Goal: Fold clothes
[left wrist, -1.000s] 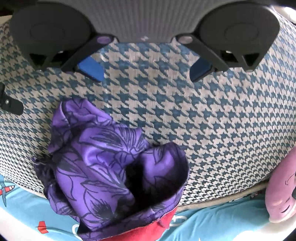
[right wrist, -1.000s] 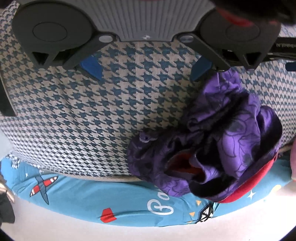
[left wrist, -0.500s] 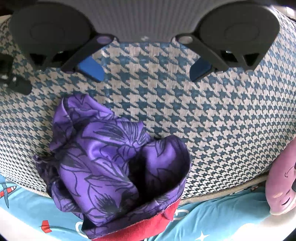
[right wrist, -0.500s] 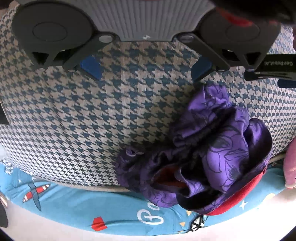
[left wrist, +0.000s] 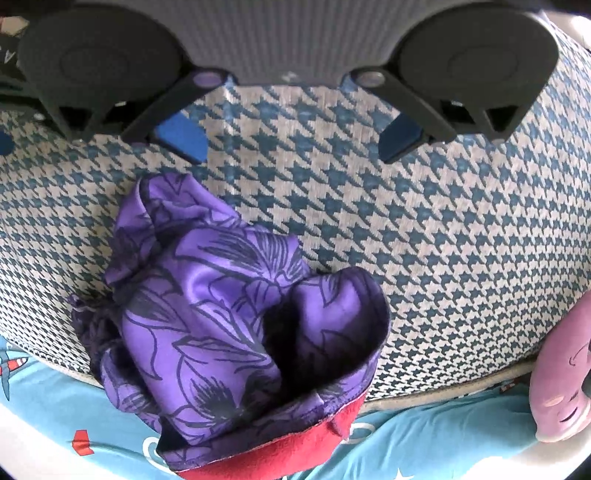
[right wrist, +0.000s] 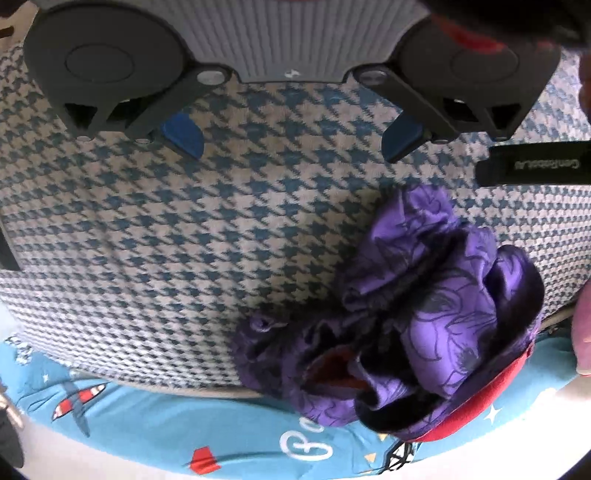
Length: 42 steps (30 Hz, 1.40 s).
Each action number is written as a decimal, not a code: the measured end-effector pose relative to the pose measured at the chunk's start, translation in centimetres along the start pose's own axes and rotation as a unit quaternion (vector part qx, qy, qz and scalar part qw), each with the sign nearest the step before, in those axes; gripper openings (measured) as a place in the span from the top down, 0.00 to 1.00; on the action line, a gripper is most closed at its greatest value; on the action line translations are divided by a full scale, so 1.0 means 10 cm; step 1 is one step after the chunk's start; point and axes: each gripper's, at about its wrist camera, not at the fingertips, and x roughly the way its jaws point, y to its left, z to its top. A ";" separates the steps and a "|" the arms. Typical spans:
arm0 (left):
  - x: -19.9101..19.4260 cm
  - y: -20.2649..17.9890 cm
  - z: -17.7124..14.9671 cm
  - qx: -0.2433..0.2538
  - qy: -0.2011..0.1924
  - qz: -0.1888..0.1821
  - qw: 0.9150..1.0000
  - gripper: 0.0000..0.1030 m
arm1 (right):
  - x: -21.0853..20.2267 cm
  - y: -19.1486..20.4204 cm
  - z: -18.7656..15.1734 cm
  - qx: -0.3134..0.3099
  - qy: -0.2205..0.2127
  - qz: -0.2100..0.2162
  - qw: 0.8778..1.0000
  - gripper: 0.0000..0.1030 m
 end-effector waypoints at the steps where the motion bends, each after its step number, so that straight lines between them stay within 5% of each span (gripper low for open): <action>1: 0.01 0.02 0.00 0.001 0.002 -0.001 1.000 0.00 | 0.01 0.01 0.00 -0.005 -0.001 -0.003 1.000 0.00; 27: 0.11 0.29 -0.11 0.044 0.020 -0.016 0.999 0.00 | 0.11 -0.05 0.04 0.011 0.002 0.012 1.000 0.00; 42: 0.13 0.29 -0.04 0.024 0.019 0.001 1.000 0.00 | 0.12 -0.03 0.04 0.009 0.002 0.020 1.000 0.00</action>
